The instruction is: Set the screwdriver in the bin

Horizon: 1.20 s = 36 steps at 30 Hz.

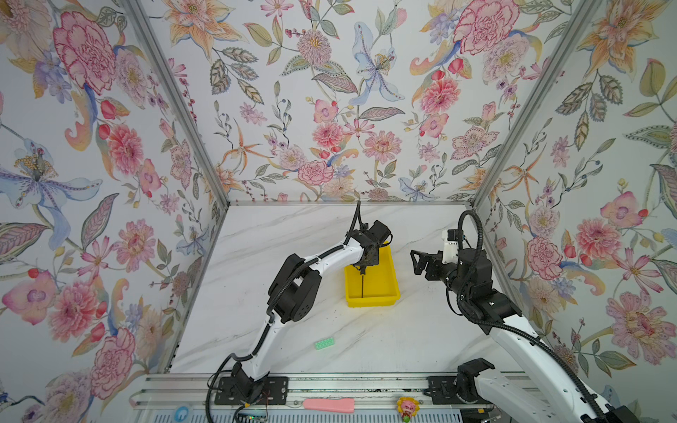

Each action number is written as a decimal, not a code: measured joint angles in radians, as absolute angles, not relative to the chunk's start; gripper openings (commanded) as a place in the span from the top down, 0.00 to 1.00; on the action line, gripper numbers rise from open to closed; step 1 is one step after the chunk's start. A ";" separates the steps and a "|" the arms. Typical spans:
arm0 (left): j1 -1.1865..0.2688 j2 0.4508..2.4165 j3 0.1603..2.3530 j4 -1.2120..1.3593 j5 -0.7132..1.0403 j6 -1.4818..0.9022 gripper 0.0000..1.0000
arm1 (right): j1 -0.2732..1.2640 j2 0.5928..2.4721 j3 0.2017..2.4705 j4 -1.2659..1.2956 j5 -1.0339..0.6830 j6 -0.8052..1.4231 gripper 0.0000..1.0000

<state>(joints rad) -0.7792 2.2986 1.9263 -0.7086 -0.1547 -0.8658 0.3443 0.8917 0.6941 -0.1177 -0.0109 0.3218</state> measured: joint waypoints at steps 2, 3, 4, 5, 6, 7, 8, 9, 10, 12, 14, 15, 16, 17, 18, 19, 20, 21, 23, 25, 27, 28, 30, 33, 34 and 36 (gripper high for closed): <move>-0.779 2.304 1.917 -0.701 -0.152 -0.871 0.66 | 0.344 0.886 0.671 -0.115 -0.017 0.323 0.01; -0.779 2.305 1.914 -0.701 -0.149 -0.871 0.64 | 0.344 0.884 0.665 -0.114 -0.018 0.325 0.01; -0.779 2.306 1.912 -0.698 -0.146 -0.873 0.60 | 0.344 0.883 0.659 -0.113 -0.019 0.326 0.01; -0.779 2.306 1.909 -0.693 -0.142 -0.873 0.56 | 0.344 0.883 0.657 -0.113 -0.019 0.327 0.01; -0.779 2.306 1.908 -0.689 -0.141 -0.875 0.52 | 0.344 0.883 0.656 -0.111 -0.019 0.328 0.01; -0.779 2.306 1.905 -0.682 -0.139 -0.875 0.48 | 0.344 0.882 0.656 -0.109 -0.019 0.329 0.01; -0.779 2.306 1.902 -0.674 -0.138 -0.874 0.45 | 0.344 0.881 0.656 -0.107 -0.018 0.330 0.01; -0.779 2.306 1.896 -0.667 -0.138 -0.873 0.42 | 0.344 0.881 0.656 -0.107 -0.018 0.329 0.01; -0.779 2.306 1.888 -0.660 -0.138 -0.873 0.39 | 0.344 0.880 0.656 -0.107 -0.018 0.329 0.01; -0.779 2.306 1.874 -0.653 -0.138 -0.872 0.32 | 0.344 0.880 0.656 -0.107 -0.018 0.329 0.01; -0.779 2.299 1.855 -0.648 -0.137 -0.867 0.24 | 0.344 0.881 0.658 -0.109 -0.017 0.329 0.01; -0.779 2.289 1.842 -0.646 -0.137 -0.861 0.19 | 0.344 0.881 0.661 -0.109 -0.014 0.329 0.01; -0.779 2.272 1.824 -0.643 -0.137 -0.854 0.15 | 0.342 0.881 0.664 -0.109 -0.012 0.328 0.01; -0.779 2.251 1.803 -0.637 -0.137 -0.849 0.11 | 0.338 0.881 0.667 -0.109 -0.010 0.326 0.01; -0.779 2.217 1.771 -0.624 -0.137 -0.842 0.06 | 0.330 0.881 0.670 -0.108 -0.008 0.326 0.01; -0.779 2.173 1.734 -0.610 -0.137 -0.834 0.01 | 0.319 0.881 0.672 -0.110 -0.006 0.326 0.01; -0.779 2.127 1.697 -0.597 -0.138 -0.827 0.01 | 0.308 0.881 0.673 -0.109 -0.006 0.326 0.01; -0.779 2.071 1.657 -0.581 -0.138 -0.818 0.01 | 0.292 0.881 0.673 -0.109 -0.006 0.326 0.01; -0.779 1.963 1.591 -0.550 -0.138 -0.799 0.01 | 0.255 0.881 0.673 -0.112 -0.003 0.327 0.01; -0.779 1.847 1.530 -0.508 -0.143 -0.776 0.01 | 0.210 0.881 0.673 -0.114 -0.003 0.331 0.01; -0.774 1.749 1.476 -0.468 -0.159 -0.753 0.01 | 0.159 0.881 0.672 -0.116 -0.002 0.337 0.01; -0.768 1.702 1.444 -0.448 -0.169 -0.740 0.01 | 0.132 0.881 0.667 -0.115 -0.002 0.341 0.01; -0.738 1.622 1.372 -0.407 -0.191 -0.714 0.01 | 0.081 0.881 0.645 -0.115 0.005 0.350 0.01; -0.644 1.545 1.263 -0.368 -0.222 -0.683 0.01 | 0.018 0.881 0.585 -0.117 0.047 0.369 0.01; -0.599 1.529 1.227 -0.360 -0.241 -0.673 0.01 | 0.001 0.881 0.559 -0.117 0.076 0.380 0.01; -0.526 1.511 1.160 -0.333 -0.280 -0.657 0.01 | -0.019 0.881 0.509 -0.107 0.132 0.393 0.01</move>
<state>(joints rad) -0.5259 1.5112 1.1603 -0.3328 -0.2798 -0.6571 -0.0193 0.8806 0.5087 -0.1066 0.1318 0.3935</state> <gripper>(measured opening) 0.991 0.992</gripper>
